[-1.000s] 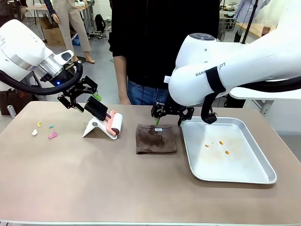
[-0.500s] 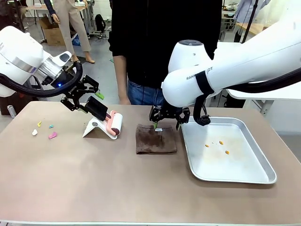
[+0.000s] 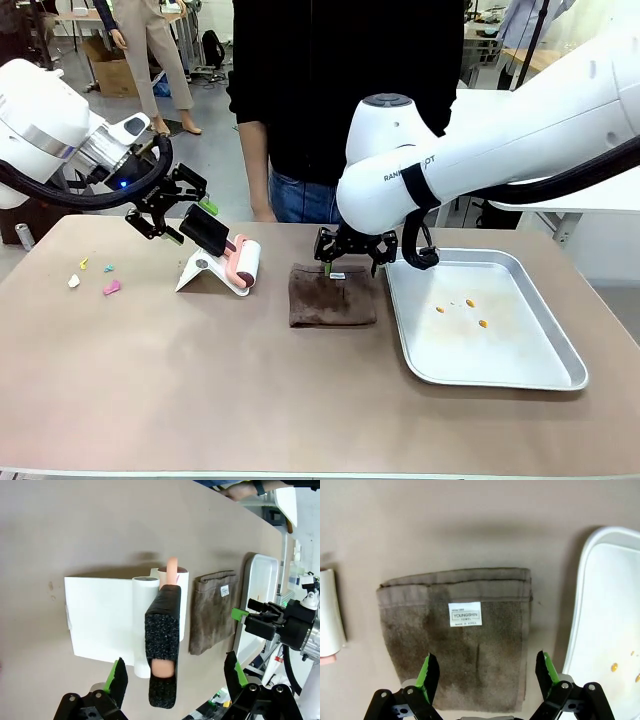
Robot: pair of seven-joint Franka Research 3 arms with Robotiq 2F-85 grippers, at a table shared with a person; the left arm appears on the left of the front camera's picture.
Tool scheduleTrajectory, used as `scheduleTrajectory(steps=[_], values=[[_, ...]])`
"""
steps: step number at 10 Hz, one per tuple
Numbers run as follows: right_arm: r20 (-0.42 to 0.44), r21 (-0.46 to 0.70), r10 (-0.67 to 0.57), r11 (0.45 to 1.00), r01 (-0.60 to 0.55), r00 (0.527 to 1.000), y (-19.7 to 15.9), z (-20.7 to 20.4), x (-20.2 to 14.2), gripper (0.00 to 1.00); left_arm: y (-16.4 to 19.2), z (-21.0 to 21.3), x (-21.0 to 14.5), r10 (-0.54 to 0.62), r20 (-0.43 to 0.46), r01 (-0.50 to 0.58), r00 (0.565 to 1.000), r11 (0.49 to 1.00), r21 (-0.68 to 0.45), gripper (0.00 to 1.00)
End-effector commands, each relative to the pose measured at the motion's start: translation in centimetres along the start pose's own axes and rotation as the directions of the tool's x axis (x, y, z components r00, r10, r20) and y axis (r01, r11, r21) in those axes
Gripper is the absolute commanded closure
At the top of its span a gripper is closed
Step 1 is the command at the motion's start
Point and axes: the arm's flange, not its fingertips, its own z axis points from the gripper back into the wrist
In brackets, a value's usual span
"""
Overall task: Clean the surface of the table.
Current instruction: Hold the Lint Roller with your left hand and the towel with your right hand.
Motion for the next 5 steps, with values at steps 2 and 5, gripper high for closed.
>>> scheduleTrajectory(steps=[2,5], values=[[-0.008,-0.080,-0.023,0.997,0.023,1.000,1.5,-1.1,0.7,0.00,1.1,0.1,-0.2,0.015,-0.001,-0.015,1.000,1.000,-0.013,0.00],[-0.074,-0.171,-0.088,0.982,0.074,0.993,1.2,-2.1,0.2,0.00,1.4,0.1,-0.3,0.014,0.006,-0.014,1.000,1.000,-0.027,0.00]])
